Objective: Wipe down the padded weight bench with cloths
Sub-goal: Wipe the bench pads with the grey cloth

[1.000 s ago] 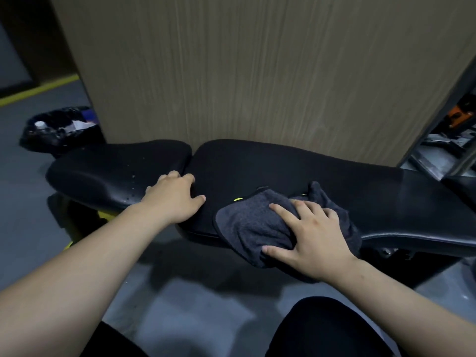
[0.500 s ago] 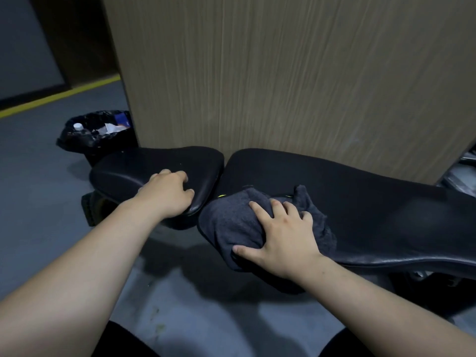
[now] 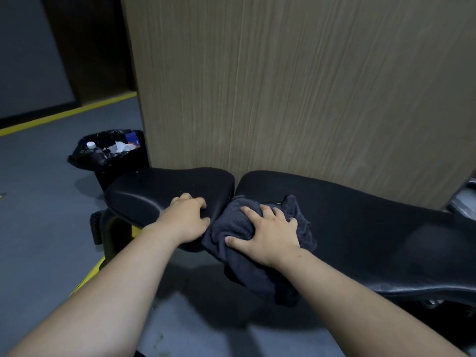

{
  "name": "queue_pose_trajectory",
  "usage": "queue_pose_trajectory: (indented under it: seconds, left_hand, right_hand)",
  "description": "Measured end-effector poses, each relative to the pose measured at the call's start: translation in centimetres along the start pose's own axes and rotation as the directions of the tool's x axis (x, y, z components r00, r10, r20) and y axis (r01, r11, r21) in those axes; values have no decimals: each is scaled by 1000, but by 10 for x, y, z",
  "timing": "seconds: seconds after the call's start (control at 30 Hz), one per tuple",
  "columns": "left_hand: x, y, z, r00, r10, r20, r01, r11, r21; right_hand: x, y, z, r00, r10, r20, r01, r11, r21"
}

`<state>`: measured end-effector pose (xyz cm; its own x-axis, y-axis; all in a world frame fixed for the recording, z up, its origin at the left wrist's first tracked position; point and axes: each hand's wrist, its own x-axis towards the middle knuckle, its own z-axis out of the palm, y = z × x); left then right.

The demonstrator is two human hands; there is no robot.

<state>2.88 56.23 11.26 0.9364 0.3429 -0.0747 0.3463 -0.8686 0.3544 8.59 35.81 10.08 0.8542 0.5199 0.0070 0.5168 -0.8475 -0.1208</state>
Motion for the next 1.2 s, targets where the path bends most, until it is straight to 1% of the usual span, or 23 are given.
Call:
queue_pose_trajectory:
  seconds: [0.17,0.33,0.47,0.6,0.8,0.93,1.07,1.2]
  left_hand:
    - [2,1,-7,1000,-2,19,1,999,39]
    - [-3,1,-16,998,-56,15,55,996,70]
    - [-10,0,-19,996,-87,12,85,992,91]
    - [-15,4,-21,994,-107,-16,108,989,105]
    - [-22,1,-16,993,-113,-32,116,984,134]
    - [-27,-4,-11,993,-98,-60,106,983,153]
    - [-32,-14,-9,990,-94,-105,107,987,121]
    - [-41,-27,-7,985,-124,-118,138,984,116]
  right_hand:
    - [10,4,-2,1000,-13,1,13,1000,17]
    - [26,0,-3,999,-32,17,31,999,35]
    - [51,-8,-2,1000,-27,-11,28,998,59]
    - [76,-6,0,999,-41,-19,42,994,96]
    - [116,11,-6,997,-80,14,77,986,149]
    - [139,21,-4,995,-95,-10,96,983,157]
    - [157,28,-5,993,-105,-47,111,982,151]
    - [174,31,-8,995,-80,-57,88,983,159]
